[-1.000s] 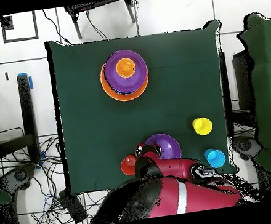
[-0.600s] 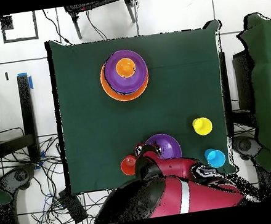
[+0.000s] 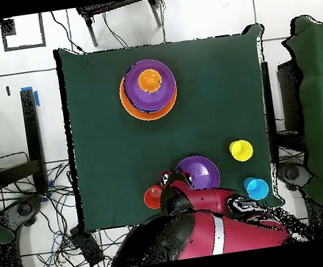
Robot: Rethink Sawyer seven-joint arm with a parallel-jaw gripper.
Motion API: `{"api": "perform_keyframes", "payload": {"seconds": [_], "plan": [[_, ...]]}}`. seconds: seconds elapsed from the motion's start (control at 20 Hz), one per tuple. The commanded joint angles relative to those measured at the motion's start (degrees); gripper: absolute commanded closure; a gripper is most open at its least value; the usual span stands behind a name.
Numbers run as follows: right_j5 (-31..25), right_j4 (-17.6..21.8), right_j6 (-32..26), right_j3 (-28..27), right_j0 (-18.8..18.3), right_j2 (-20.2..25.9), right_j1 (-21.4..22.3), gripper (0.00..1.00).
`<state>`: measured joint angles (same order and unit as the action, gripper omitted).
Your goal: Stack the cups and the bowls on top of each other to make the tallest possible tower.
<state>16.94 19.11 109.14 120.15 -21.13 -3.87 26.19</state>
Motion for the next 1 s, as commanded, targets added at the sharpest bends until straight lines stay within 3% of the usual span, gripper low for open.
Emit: {"api": "perform_keyframes", "payload": {"seconds": [0.05,0.3,0.6,0.7,1.0], "plan": [[-2.08,0.59,5.77,-5.52,1.45,5.54,-1.52,1.00],[-5.41,1.04,5.11,-5.07,-0.05,8.05,0.63,1.00],[-9.86,-2.58,5.04,-5.51,3.80,6.14,4.21,1.00],[-13.41,-2.97,4.83,-5.46,2.49,8.62,5.73,1.00],[-23.26,-6.90,4.33,-8.18,6.64,6.53,10.17,1.00]]}}
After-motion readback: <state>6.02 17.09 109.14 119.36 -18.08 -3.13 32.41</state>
